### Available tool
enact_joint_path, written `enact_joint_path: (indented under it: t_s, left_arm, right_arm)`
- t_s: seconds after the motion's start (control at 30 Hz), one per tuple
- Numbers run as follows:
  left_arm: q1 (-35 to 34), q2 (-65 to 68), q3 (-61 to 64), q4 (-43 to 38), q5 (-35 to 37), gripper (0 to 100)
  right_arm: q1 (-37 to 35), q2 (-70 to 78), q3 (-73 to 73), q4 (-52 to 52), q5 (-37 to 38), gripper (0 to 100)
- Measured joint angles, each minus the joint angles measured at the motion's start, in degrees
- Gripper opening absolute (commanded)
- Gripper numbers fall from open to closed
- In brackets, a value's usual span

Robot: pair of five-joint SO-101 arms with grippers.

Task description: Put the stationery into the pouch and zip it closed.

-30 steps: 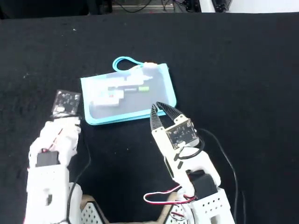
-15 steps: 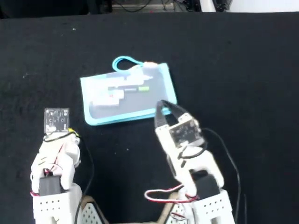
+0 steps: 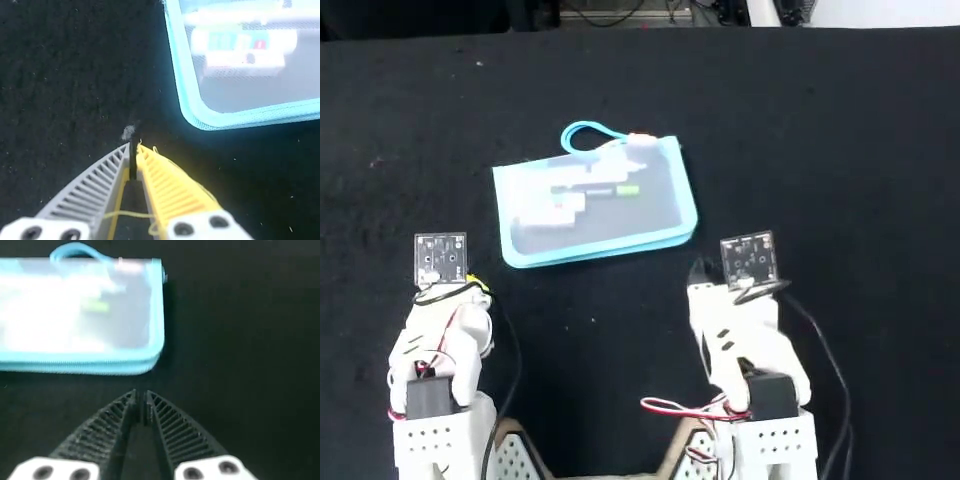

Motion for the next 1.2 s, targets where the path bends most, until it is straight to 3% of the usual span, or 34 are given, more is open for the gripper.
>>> enact_joint_path:
  t_s: [0.5, 0.87, 1.2]
  left_arm:
    - [0.0, 0.1, 0.6, 0.0, 0.0, 3]
    - [0.0, 0.1, 1.2, -4.9, 0.0, 3]
    - [0.0, 0.1, 1.2, 6.7, 0.2, 3]
  right_arm:
    - [0.0, 0.0, 1.4, 8.5, -1.8, 1.1]
    - [3.4, 0.0, 1.5, 13.3, -2.3, 1.1]
    - [3.8, 0.0, 1.5, 22.2, -2.4, 1.1]
